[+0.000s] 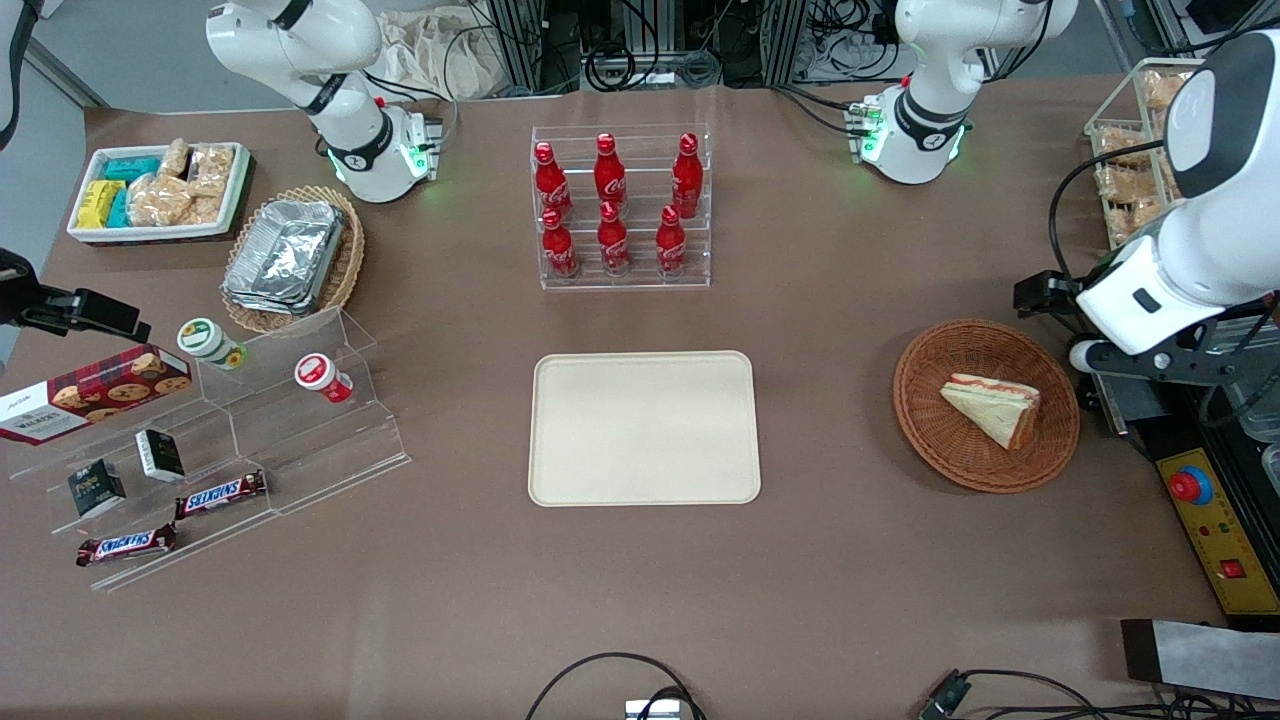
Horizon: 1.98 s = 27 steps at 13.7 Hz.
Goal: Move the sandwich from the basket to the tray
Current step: 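Move the left gripper over the sandwich in the wicker basket, then lower the left gripper and close it on the triangular sandwich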
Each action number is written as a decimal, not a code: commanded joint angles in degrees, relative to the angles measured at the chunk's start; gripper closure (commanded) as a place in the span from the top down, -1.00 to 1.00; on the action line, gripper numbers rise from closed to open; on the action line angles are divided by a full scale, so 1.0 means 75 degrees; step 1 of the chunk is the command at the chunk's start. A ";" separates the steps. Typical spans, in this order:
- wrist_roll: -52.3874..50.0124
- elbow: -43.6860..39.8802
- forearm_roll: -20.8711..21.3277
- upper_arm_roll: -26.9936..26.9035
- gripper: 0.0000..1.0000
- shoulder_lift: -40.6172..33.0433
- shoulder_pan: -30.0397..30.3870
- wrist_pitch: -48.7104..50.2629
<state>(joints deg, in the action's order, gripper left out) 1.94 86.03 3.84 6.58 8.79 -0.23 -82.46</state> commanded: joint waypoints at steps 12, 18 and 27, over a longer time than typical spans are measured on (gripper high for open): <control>-0.1792 0.2234 -0.0113 -0.0268 1.00 -0.0127 0.0979 -0.2534; -0.3468 0.4909 -0.0265 -0.0361 1.00 0.0047 0.1015 -0.6601; -0.3761 0.5230 -0.0277 -0.0607 1.00 0.0948 0.1004 -0.7626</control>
<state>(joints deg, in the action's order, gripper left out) -24.52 125.17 2.27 1.79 13.98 7.27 -137.49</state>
